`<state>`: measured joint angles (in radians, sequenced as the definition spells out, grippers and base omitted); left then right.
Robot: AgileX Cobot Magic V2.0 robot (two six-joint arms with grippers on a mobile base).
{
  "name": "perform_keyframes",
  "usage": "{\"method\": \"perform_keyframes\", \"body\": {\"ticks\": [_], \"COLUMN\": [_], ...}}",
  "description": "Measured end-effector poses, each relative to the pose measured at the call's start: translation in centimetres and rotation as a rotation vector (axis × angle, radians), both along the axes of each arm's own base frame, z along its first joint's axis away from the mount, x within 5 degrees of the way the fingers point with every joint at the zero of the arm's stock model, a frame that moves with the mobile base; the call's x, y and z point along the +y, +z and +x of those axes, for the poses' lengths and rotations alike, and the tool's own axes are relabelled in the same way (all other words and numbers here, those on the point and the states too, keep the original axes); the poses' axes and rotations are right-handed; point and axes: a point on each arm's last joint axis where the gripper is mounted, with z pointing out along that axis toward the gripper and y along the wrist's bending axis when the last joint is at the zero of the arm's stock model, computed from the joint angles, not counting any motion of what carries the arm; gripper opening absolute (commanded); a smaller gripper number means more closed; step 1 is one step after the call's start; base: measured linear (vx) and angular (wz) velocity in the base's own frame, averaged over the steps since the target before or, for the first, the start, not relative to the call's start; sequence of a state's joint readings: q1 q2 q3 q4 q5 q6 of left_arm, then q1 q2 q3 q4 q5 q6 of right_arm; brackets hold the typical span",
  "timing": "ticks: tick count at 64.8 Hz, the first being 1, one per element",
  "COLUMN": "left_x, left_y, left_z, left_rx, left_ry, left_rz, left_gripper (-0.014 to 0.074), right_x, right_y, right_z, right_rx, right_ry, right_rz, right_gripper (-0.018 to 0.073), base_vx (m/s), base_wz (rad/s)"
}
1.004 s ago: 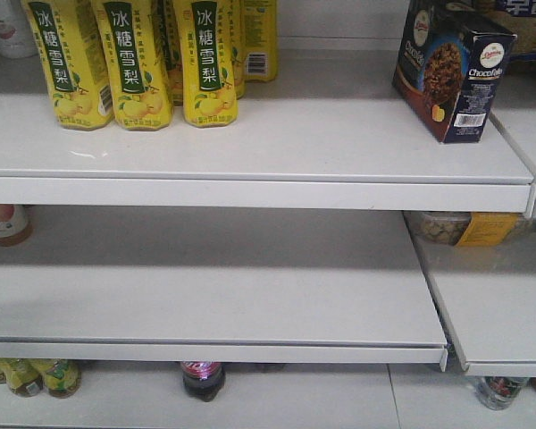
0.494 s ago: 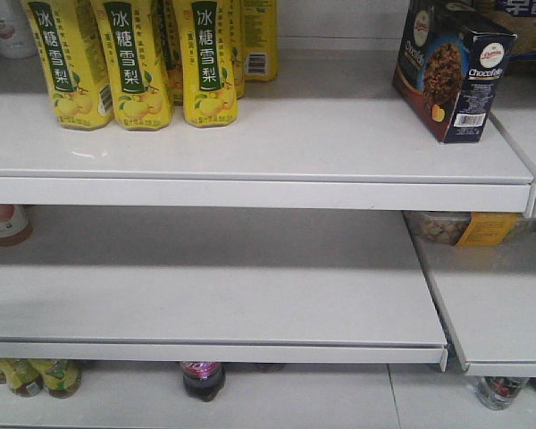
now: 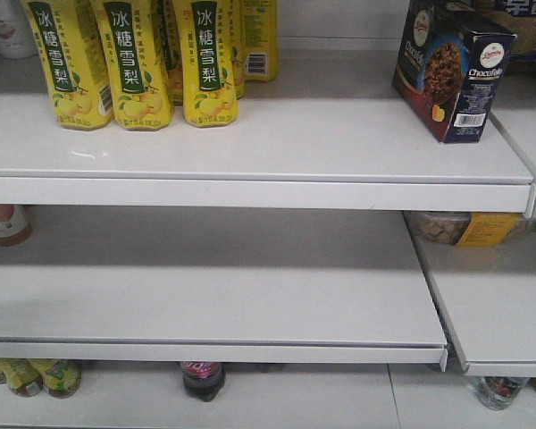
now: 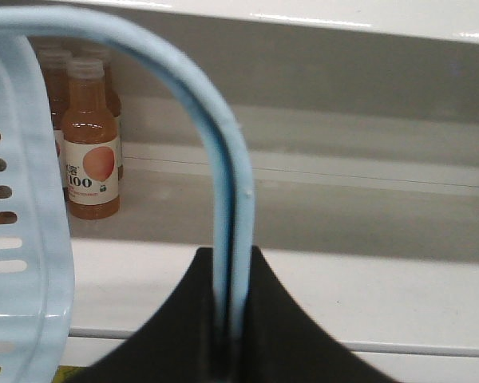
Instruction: Left arm holds basket, right arm returns cookies
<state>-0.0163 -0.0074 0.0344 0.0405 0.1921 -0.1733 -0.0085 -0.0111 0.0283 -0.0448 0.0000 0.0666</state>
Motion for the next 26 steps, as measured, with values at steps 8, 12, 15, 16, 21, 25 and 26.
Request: {"method": "perform_keyframes", "body": {"ticks": [8, 12, 15, 16, 21, 25, 26], "left_x": [0.00, 0.00, 0.00, 0.00, 0.00, 0.00, 0.00], "left_y": [0.00, 0.00, 0.00, 0.00, 0.00, 0.00, 0.00], "left_z": [0.00, 0.00, 0.00, 0.00, 0.00, 0.00, 0.00], "left_rx": [0.000, 0.000, 0.000, 0.000, 0.000, 0.000, 0.000], "left_ry": [0.000, 0.000, 0.000, 0.000, 0.000, 0.000, 0.000], "left_rz": [0.000, 0.000, 0.000, 0.000, 0.000, 0.000, 0.000], "left_gripper": [-0.0003, -0.0003, -0.0003, -0.0003, -0.0003, -0.0003, -0.0003], "right_x": [0.00, 0.00, 0.00, 0.00, 0.00, 0.00, 0.00], "right_y": [0.00, 0.00, 0.00, 0.00, 0.00, 0.00, 0.00], "right_z": [0.00, 0.00, 0.00, 0.00, 0.00, 0.00, 0.00], "right_rx": [0.000, 0.000, 0.000, 0.000, 0.000, 0.000, 0.000], "right_ry": [0.000, 0.000, 0.000, 0.000, 0.000, 0.000, 0.000], "right_rz": [0.000, 0.000, 0.000, 0.000, 0.000, 0.000, 0.000], "right_gripper": [-0.0011, -0.0011, -0.0011, -0.0011, -0.0011, -0.0011, -0.0011], "base_vx": [0.00, 0.00, 0.00, 0.00, 0.00, 0.00, 0.00], "base_wz": [0.00, 0.00, 0.00, 0.00, 0.00, 0.00, 0.00]}}
